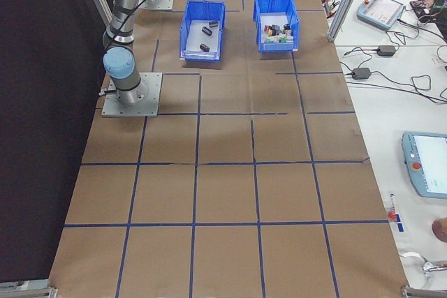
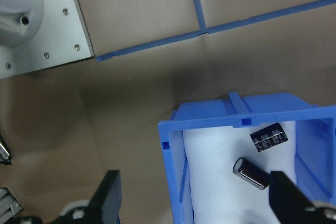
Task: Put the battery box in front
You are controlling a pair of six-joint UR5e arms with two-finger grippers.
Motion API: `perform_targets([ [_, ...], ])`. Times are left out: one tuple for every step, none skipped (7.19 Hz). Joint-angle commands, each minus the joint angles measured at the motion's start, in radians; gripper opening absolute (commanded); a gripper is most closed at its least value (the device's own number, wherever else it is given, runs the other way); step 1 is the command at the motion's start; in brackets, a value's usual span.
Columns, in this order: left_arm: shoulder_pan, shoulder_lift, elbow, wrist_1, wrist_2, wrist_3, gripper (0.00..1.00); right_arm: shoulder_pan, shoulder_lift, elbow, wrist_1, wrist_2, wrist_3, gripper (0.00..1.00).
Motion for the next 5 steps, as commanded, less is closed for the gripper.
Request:
perform_targets([
  [-0.069,0.000,-0.135,0.184,-0.099,-0.175,1.00,0.049,0.055,-0.016,-0.003,0.003,-0.112,1.00],
  [-0.083,-0.015,-0.142,0.185,-0.101,-0.203,1.00,0.082,0.082,-0.004,-0.006,0.002,-0.114,1.00],
  [-0.101,-0.047,-0.142,0.199,-0.104,-0.217,1.00,0.121,0.113,0.016,-0.021,-0.001,-0.114,1.00],
  [-0.121,-0.073,-0.145,0.217,-0.107,-0.255,1.00,0.123,0.131,0.048,-0.062,-0.001,-0.122,1.00],
  [-0.140,-0.092,-0.147,0.220,-0.104,-0.264,1.00,0.123,0.136,0.105,-0.178,-0.003,-0.123,1.00],
])
